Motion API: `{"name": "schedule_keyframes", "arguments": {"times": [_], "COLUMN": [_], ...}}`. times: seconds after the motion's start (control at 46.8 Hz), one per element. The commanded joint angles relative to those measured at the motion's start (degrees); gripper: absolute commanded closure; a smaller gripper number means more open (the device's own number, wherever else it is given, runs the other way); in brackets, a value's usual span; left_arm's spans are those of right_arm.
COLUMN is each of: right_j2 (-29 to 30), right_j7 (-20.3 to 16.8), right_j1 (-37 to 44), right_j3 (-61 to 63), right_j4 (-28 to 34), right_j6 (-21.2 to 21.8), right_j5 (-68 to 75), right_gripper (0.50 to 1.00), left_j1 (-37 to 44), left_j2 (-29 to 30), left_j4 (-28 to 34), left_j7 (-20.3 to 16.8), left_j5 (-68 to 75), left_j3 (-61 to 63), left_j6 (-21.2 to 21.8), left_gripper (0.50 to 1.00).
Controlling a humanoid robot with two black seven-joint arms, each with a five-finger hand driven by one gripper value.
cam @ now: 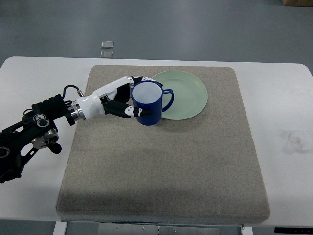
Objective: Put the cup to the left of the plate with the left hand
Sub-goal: 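Lift the blue mug with the left hand and carry it past the plate, then lower the blue mug onto the mat beside the plate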
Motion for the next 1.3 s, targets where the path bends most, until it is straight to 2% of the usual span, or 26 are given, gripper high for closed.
{"name": "schedule_keyframes", "arguments": {"times": [0.0,0.085,0.278,0.555,0.747,0.875,1.004,1.068,1.238,1.281], "right_j2": [0.0,0.0,0.0,0.0,0.0,0.0,0.0,0.0,0.0,0.0], "right_j7": [0.0,0.0,0.0,0.0,-0.09,0.0,0.0,0.0,0.0,0.0], "right_j1": [0.0,0.08,0.08,0.0,0.0,0.0,0.0,0.0,0.0,0.08], "right_j3": [0.0,0.0,0.0,0.0,0.0,0.0,0.0,0.0,0.0,0.0], "right_j4": [0.0,0.0,0.0,0.0,0.0,0.0,0.0,0.0,0.0,0.0], "right_j6": [-0.03,0.06,0.06,0.06,0.06,0.06,-0.03,0.06,-0.03,0.06], "right_j5": [0.04,-0.05,0.04,-0.04,0.04,0.04,-0.05,-0.04,-0.04,-0.04], "right_gripper": [0.568,0.568,0.568,0.568,0.568,0.568,0.568,0.568,0.568,0.568], "left_j1": [0.05,0.05,0.05,-0.03,0.23,0.23,0.41,0.41,0.58,0.67], "left_j2": [1.48,2.54,4.3,4.47,3.51,1.75,1.4,1.4,0.61,0.61], "left_j4": [0.42,1.29,5.25,15.44,19.58,20.02,20.1,20.11,21.68,22.21], "left_j7": [-0.55,-0.56,-0.56,-1.17,-3.01,-4.68,-4.86,-5.12,-5.39,-5.74], "left_j5": [-0.58,-1.28,-4.53,-7.44,-7.61,-7.35,-6.47,-6.47,-6.47,-6.47], "left_j3": [-2.35,-4.11,-4.55,-4.99,-4.82,-3.94,-2.97,-1.92,-0.33,-0.33], "left_j6": [0.09,0.62,5.53,9.23,9.58,9.58,9.41,9.41,9.41,9.41], "left_gripper": [1.0,1.0,1.0,1.0,1.0,1.0,0.988,0.958,0.947,0.924]}}
